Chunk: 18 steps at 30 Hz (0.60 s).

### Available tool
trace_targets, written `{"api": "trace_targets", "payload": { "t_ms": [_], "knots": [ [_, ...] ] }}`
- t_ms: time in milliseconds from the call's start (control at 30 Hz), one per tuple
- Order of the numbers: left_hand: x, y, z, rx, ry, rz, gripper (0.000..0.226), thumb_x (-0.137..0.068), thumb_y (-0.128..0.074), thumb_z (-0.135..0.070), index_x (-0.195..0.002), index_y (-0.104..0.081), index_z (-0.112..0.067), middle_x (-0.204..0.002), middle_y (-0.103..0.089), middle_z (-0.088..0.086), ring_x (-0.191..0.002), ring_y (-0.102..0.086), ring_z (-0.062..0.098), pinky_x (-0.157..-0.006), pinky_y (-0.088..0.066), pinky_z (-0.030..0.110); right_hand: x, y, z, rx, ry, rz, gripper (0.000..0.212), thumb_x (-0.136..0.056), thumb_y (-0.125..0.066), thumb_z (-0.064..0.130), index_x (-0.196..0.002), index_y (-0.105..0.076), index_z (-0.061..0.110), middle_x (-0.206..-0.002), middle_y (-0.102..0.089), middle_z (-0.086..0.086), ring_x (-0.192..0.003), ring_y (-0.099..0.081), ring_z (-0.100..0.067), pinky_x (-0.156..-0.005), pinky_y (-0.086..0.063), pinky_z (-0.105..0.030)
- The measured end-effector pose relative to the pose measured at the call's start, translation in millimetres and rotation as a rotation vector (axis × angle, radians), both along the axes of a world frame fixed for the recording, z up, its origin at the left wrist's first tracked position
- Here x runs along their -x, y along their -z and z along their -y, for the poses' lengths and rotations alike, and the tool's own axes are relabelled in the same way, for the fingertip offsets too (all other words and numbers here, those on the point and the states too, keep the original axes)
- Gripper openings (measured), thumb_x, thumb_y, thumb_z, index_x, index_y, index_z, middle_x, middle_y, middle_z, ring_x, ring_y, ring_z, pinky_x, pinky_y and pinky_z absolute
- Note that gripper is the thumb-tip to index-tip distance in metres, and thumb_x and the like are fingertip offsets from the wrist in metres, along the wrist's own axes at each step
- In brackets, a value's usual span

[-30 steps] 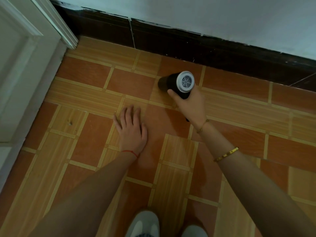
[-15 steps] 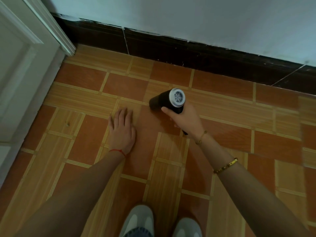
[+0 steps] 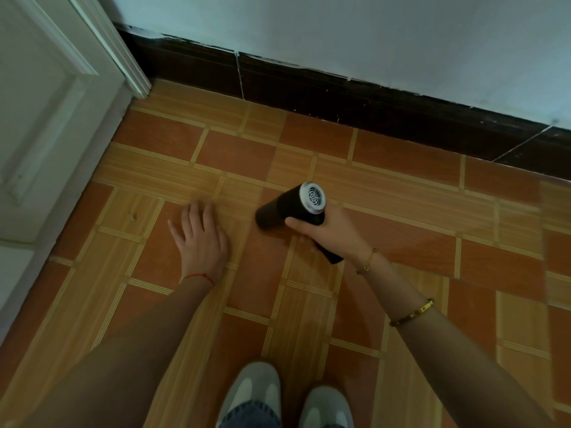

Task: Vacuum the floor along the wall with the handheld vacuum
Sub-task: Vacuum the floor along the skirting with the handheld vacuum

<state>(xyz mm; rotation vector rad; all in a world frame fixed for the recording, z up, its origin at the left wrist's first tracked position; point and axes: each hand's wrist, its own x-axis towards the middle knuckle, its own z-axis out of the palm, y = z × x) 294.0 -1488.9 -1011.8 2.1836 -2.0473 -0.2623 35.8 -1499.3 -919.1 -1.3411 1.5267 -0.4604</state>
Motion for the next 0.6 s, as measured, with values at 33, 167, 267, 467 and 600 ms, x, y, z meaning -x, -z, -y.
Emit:
{"api": "trace_targets", "payload": {
  "t_ms": [33, 167, 267, 467, 600],
  "knots": [
    [-2, 0, 0, -0.003, -0.013, -0.007, 0.056, -0.098, -0.025, -0.031, -0.149, -0.031, -0.012, -0.156, -0.031, 0.018, -0.147, -0.024, 0.036, -0.118, -0.011, 0.067, -5, 0, 2, -0.003, -0.015, 0.01, 0.019, -0.084, -0.071, 0.041, -0.089, -0.054, 0.035, -0.069, -0.062, 0.013, -0.049, -0.057, 0.008, -0.053, -0.043, -0.011],
    [-10, 3, 1, -0.006, -0.051, -0.012, 0.057, -0.098, -0.024, -0.033, -0.151, -0.029, -0.013, -0.156, -0.031, 0.017, -0.148, -0.024, 0.035, -0.118, -0.013, 0.067, -21, -3, 21, 0.036, 0.03, 0.01, 0.033, -0.085, -0.07, 0.042, -0.108, -0.056, 0.023, -0.071, -0.067, 0.005, -0.045, -0.058, 0.001, -0.049, -0.045, -0.017],
    [-14, 7, 2, 0.006, -0.077, -0.012, 0.056, -0.097, -0.028, -0.032, -0.149, -0.032, -0.011, -0.156, -0.031, 0.017, -0.148, -0.024, 0.035, -0.119, -0.012, 0.066, -33, 1, 43, 0.095, 0.114, -0.012, 0.054, -0.081, -0.069, 0.051, -0.125, -0.052, 0.024, -0.083, -0.067, 0.004, -0.061, -0.064, -0.006, -0.055, -0.055, -0.027],
    [-13, 7, 3, 0.025, -0.084, -0.007, 0.054, -0.099, -0.029, -0.032, -0.15, -0.034, -0.013, -0.157, -0.03, 0.014, -0.15, -0.021, 0.032, -0.12, -0.008, 0.063, -65, 16, 87, 0.304, 0.23, -0.106, 0.066, -0.078, -0.071, 0.053, -0.131, -0.053, 0.02, -0.117, -0.067, 0.004, -0.104, -0.065, -0.017, -0.086, -0.056, -0.037],
    [-14, 7, 3, 0.032, -0.095, -0.029, 0.053, -0.099, -0.033, -0.032, -0.149, -0.035, -0.015, -0.157, -0.031, 0.012, -0.149, -0.022, 0.03, -0.121, -0.008, 0.062, -97, 18, 106, 0.307, 0.145, -0.054, 0.069, -0.078, -0.074, 0.047, -0.136, -0.05, 0.019, -0.128, -0.063, 0.005, -0.118, -0.056, -0.01, -0.098, -0.047, -0.025]
  ]
}}
